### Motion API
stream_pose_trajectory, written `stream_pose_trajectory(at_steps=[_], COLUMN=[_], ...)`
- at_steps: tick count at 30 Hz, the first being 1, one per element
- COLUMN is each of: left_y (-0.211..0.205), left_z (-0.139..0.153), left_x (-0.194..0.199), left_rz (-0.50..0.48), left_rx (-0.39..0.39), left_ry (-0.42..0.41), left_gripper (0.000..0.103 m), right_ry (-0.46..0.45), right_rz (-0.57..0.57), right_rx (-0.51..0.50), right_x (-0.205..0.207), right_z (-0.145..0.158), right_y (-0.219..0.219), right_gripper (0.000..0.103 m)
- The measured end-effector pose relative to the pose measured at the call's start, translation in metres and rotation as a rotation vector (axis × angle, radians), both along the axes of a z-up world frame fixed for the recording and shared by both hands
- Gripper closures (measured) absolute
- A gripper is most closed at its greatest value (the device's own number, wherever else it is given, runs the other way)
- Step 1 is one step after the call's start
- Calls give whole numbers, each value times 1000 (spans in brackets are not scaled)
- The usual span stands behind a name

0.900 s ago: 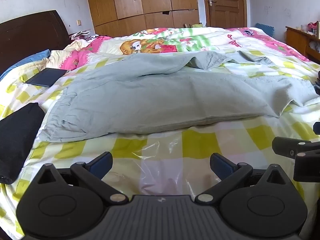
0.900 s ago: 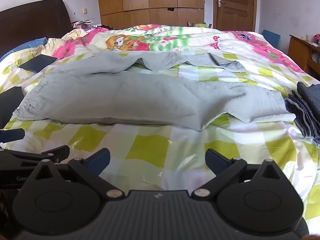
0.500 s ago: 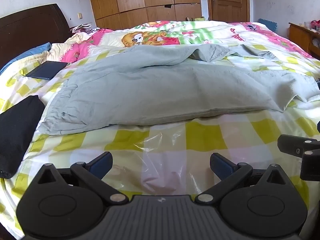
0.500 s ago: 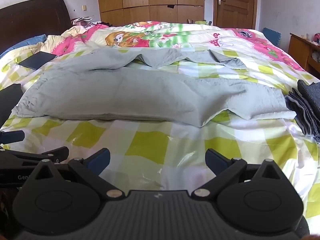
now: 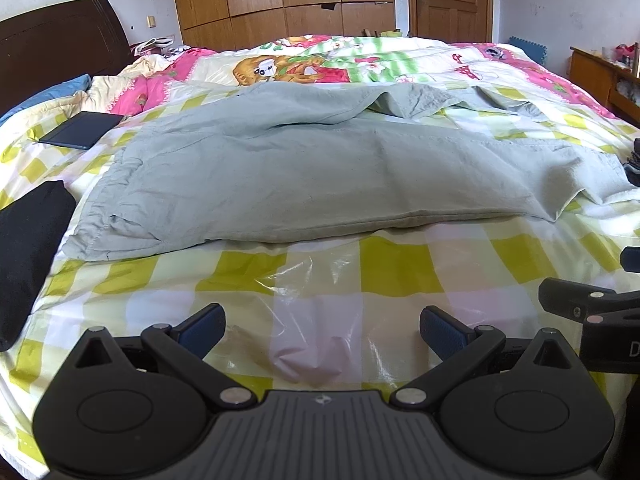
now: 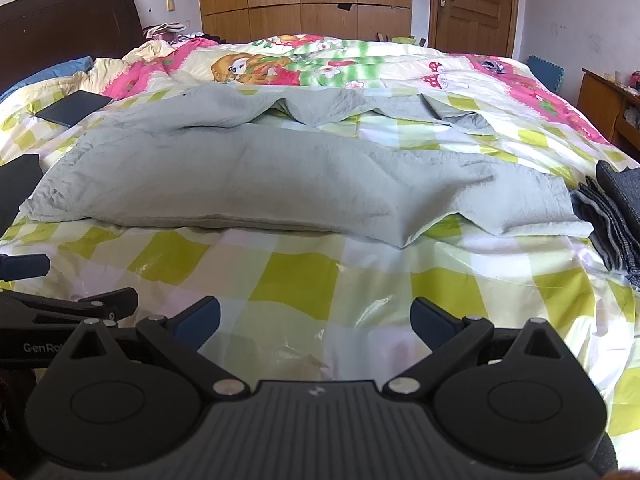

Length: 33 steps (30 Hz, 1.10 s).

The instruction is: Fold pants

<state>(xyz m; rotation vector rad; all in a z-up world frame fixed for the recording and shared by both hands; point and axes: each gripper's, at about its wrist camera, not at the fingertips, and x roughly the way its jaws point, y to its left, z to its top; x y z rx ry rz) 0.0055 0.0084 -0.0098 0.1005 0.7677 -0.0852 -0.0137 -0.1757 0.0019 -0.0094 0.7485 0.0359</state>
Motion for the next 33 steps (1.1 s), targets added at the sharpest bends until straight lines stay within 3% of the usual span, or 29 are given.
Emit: stream_pose_trajectory(at_steps=[15, 33], left_y=[0, 0], left_z=[4, 2], left_x=[-3, -4], left_rz=[-5, -10], left_rx=[-26, -27], left_ry=[-14, -8], left_gripper=[0, 0], right_ry=[4, 0], right_rz=[-13, -16], right_rx=[-63, -67], right_x=[1, 1], right_z=[-3, -2], right_y=[4, 4], right_gripper=[3, 3])
